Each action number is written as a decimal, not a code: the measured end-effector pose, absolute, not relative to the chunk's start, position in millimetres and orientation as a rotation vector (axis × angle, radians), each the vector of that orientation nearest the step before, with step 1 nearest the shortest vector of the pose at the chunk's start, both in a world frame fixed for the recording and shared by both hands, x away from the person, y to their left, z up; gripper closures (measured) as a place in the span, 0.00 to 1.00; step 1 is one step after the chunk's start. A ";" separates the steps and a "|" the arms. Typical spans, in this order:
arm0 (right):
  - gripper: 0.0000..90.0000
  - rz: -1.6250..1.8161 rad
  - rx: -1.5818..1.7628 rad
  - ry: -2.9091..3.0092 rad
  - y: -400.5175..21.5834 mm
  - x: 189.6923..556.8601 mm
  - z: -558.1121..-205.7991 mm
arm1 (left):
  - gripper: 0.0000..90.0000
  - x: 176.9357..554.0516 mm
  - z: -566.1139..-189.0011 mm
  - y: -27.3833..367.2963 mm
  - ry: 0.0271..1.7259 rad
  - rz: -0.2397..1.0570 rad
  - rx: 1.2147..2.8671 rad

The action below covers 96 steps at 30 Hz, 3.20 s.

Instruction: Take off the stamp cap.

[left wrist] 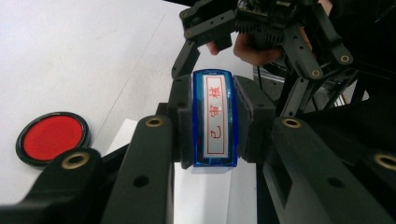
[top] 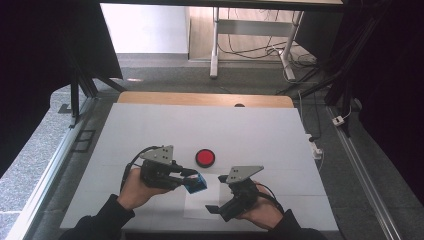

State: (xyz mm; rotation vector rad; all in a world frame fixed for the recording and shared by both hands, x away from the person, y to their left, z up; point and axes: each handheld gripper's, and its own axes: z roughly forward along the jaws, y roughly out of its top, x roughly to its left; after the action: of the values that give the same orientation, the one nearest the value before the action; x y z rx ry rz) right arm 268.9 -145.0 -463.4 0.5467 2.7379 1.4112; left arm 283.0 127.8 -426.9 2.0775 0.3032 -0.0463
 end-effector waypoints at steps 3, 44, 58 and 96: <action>0.00 1.422 0.524 2.749 -138.2 271.1 -464.6 | 0.79 282.5 -426.5 126.4 0.288 -0.045 2.075; 0.74 1.650 0.279 2.860 -123.4 283.0 -460.8 | 0.79 281.6 -424.3 127.8 0.128 -0.127 2.005; 0.77 1.707 0.399 2.953 -124.5 288.6 -463.3 | 0.79 277.1 -420.9 127.1 0.114 -0.076 2.023; 0.76 1.457 0.373 2.746 -149.1 279.2 -455.1 | 0.79 280.3 -419.4 139.3 0.245 -0.036 2.036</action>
State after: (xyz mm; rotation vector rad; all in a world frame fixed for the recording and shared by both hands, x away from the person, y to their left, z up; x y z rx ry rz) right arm 279.2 -149.1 -455.1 0.3731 2.7461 1.4571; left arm 280.3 139.3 -419.4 2.0362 0.2454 -0.0362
